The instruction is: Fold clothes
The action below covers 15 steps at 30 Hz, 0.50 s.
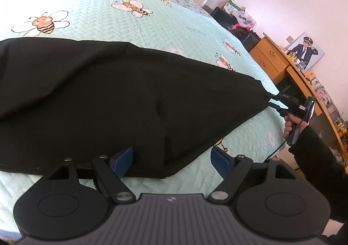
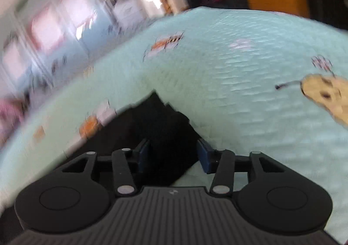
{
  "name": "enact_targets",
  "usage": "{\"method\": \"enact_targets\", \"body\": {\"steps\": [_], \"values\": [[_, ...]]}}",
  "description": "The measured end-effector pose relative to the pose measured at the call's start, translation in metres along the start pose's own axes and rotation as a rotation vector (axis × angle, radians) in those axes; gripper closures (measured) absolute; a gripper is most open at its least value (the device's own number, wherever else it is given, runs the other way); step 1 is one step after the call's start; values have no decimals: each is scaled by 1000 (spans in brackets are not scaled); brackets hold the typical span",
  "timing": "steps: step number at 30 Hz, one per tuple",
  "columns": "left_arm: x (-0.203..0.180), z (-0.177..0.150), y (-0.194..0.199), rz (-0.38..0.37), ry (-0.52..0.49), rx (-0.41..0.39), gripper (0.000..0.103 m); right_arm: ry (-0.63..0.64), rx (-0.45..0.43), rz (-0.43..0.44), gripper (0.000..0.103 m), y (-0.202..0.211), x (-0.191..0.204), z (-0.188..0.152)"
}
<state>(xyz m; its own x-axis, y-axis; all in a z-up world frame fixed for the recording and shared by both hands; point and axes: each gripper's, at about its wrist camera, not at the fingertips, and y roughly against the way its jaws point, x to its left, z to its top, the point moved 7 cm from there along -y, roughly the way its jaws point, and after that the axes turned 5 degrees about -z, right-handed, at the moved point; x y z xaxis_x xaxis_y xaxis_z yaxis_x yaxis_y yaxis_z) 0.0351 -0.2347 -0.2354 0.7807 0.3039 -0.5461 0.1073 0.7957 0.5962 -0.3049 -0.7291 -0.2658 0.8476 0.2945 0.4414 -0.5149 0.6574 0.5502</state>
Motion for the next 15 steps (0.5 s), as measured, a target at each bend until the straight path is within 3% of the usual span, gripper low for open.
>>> {"method": "enact_targets", "body": {"steps": [3, 4, 6, 7, 8, 12, 15], "values": [[4, -2, 0, 13, 9, 5, 22, -14, -20, 36, 55, 1, 12, 3], [3, -3, -1, 13, 10, 4, 22, -17, -8, 29, 60, -3, 13, 5], [-1, -2, -2, 4, 5, 2, 22, -56, 19, 13, 76, -13, 8, 7], [-2, -1, -3, 0, 1, 1, 22, -82, 32, 12, 91, -16, 3, 7], [-4, -1, -3, -1, -4, 1, 22, -107, 23, 18, 95, -12, 1, 8], [0, -3, -2, 3, 4, 1, 22, -206, -58, 58, 96, 17, -4, 10], [1, -2, -5, 0, 6, 3, 22, -320, 2, 27, 91, 2, -26, -7]]}}
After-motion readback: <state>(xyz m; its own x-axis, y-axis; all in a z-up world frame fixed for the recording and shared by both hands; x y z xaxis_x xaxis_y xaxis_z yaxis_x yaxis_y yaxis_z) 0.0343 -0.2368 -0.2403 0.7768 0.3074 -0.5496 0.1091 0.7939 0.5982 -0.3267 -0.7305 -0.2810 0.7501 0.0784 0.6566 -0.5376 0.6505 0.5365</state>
